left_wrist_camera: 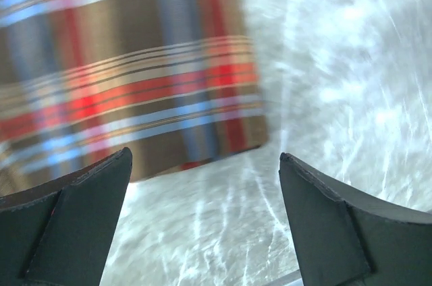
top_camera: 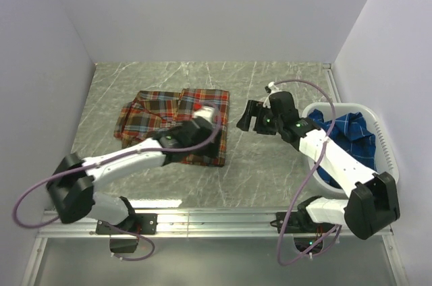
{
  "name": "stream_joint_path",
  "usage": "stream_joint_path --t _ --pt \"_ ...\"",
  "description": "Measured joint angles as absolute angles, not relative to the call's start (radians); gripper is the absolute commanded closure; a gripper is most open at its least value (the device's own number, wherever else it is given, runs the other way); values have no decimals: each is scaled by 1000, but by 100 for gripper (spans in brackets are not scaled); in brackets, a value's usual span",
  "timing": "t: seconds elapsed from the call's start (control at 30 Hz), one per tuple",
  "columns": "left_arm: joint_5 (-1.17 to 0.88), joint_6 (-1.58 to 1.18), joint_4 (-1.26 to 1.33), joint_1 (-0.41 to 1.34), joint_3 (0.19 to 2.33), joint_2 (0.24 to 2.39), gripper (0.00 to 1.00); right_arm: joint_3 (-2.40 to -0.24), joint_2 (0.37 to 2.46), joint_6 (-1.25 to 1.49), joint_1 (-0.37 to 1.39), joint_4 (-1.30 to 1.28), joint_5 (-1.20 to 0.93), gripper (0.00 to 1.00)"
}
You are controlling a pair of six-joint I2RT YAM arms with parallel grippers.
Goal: Fold and stack the long sleeve shirts
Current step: Fold the shirt
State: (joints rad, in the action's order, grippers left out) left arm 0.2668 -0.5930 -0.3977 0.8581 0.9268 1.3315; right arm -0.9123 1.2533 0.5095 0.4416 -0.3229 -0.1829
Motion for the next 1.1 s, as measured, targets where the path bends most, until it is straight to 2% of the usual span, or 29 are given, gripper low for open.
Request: stream_joint_path --t 0.13,0.3,0.6,0.73,0.9,1.0,1.03,1.1 --pt "324 -502 -366 1012 1014 1488 8 -904 1214 539 429 -337 -139 4" --pt "394 -430 -369 1118 1102 1673 12 -860 1150 575 405 -363 -62 4" --pt "500 -375 -389 1160 1187 1847 22 -793 1074 620 356 -363 -14 5" --pt "543 -381 -401 1162 1196 1887 33 -759 1071 636 335 -356 -11 5" --pt "620 -388 -424 1163 1200 1903 42 -717 1068 660 304 -314 -44 5" --pt "656 -398 -433 1163 1200 1913 61 -698 1069 672 292 -290 -72 6" --pt "661 -404 -436 1163 1200 1917 77 -695 1073 676 291 -283 -80 6" --pt "669 -410 -443 1164 1200 1927 89 -693 1084 686 289 -260 -101 7"
